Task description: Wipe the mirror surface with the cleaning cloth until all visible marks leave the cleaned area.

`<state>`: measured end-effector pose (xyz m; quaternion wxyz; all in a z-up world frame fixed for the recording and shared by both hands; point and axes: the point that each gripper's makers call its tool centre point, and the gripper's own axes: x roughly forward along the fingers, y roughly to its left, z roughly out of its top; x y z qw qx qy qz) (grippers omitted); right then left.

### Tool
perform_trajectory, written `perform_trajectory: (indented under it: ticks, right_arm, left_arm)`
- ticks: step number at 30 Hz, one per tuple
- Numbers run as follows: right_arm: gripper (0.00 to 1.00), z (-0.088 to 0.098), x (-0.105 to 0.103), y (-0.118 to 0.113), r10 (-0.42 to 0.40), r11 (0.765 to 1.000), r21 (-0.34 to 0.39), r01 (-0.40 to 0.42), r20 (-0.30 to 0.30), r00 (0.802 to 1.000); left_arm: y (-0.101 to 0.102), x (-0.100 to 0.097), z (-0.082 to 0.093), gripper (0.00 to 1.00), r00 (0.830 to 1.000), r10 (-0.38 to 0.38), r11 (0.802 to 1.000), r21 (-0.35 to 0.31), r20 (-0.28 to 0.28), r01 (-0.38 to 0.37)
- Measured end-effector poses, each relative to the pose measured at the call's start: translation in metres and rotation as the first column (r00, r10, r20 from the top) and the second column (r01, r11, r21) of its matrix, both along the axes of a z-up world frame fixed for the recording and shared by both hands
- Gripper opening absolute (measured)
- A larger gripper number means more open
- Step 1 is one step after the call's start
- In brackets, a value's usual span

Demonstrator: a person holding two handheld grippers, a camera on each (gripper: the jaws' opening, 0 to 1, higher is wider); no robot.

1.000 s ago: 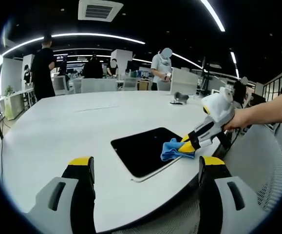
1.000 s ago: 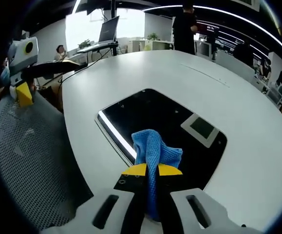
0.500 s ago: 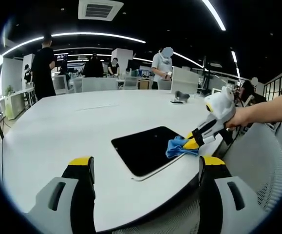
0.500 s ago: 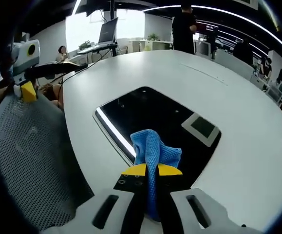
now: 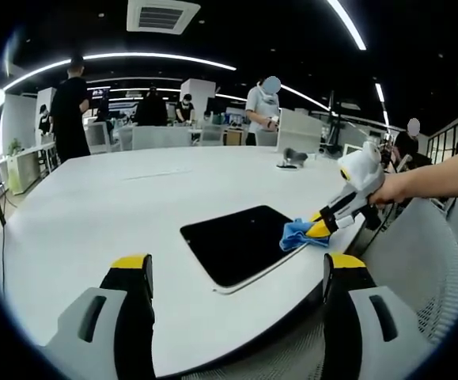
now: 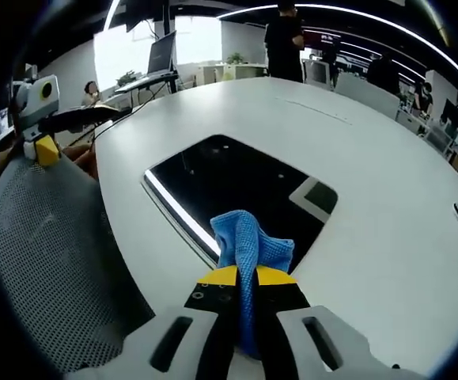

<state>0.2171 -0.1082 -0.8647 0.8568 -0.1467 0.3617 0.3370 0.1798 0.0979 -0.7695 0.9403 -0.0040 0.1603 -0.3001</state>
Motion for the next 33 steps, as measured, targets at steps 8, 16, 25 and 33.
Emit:
perform_trajectory:
  ticks: [8,16,25,33]
  right_arm:
    - [0.00,0.000,0.001,0.001,0.001,1.000,-0.014,0.000,0.005,1.000]
    - [0.00,0.000,0.007,0.001,-0.011,1.000,-0.018,0.012,0.013,1.000]
    - [0.00,0.001,0.020,0.001,-0.030,0.999,-0.014,0.030,0.026,0.999]
    - [0.00,0.001,0.034,0.000,-0.068,0.998,0.009,0.068,0.035,0.997]
  left_arm:
    - [0.001,0.000,0.001,0.87,1.000,0.004,1.000,-0.002,0.004,-0.004]
    - [0.000,0.000,0.001,0.87,1.000,0.001,1.000,-0.005,0.005,-0.001]
    - [0.001,0.000,0.001,0.87,1.000,0.002,1.000,-0.004,0.005,-0.002]
    - [0.000,0.000,0.002,0.88,1.000,0.001,1.000,-0.006,0.007,-0.001]
